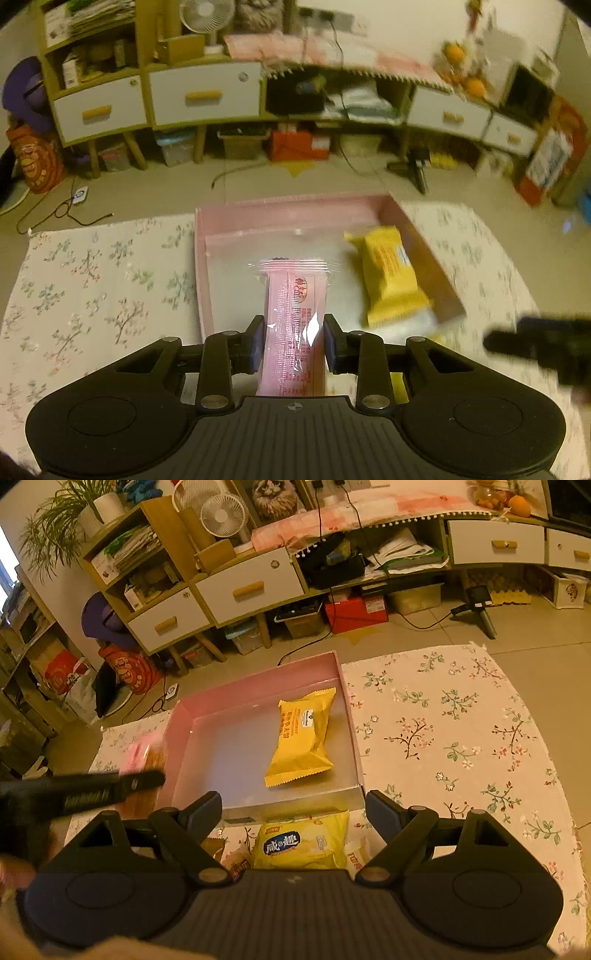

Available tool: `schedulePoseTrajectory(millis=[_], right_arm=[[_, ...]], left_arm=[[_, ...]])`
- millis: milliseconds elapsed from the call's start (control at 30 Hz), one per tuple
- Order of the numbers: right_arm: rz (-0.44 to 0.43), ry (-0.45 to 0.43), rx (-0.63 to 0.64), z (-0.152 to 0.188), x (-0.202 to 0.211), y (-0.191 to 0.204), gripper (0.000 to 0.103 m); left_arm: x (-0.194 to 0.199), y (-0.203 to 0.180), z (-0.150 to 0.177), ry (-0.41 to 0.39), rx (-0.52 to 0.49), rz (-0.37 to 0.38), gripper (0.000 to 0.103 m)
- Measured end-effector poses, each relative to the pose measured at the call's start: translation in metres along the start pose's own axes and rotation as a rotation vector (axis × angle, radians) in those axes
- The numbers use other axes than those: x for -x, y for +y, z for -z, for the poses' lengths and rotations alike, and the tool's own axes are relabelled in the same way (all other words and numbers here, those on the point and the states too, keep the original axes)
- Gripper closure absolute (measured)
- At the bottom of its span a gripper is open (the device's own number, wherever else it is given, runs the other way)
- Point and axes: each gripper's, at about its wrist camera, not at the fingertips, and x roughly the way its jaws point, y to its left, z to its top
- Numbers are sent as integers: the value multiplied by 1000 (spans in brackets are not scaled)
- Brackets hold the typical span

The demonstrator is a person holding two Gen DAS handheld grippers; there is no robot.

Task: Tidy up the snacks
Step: 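Grasp the pink bar with the left gripper and drop it into the box, then move both grippers back over the remaining snack pile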

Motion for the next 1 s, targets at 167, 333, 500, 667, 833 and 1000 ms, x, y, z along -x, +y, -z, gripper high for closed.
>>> schedulePoseTrajectory(millis=[167,333,500,667,833,1000], right_arm=[[14,2,16,4,5,0,19],[26,12,15,9,11,2,18],[35,29,45,21,20,12,15],[38,55,82,35,29,24,13],[24,71,88,52,35,30,11],[30,107,99,71,29,33,11]], left_arm=[[3,3,4,-27,14,-25,29],[17,5,20,3,-23,-44,27],[38,7,42,41,-39,-30,20],[62,11,65,77,-47,-32,15],[79,22,91,106,-15,-17,13],[84,34,120,98,26,15,12]])
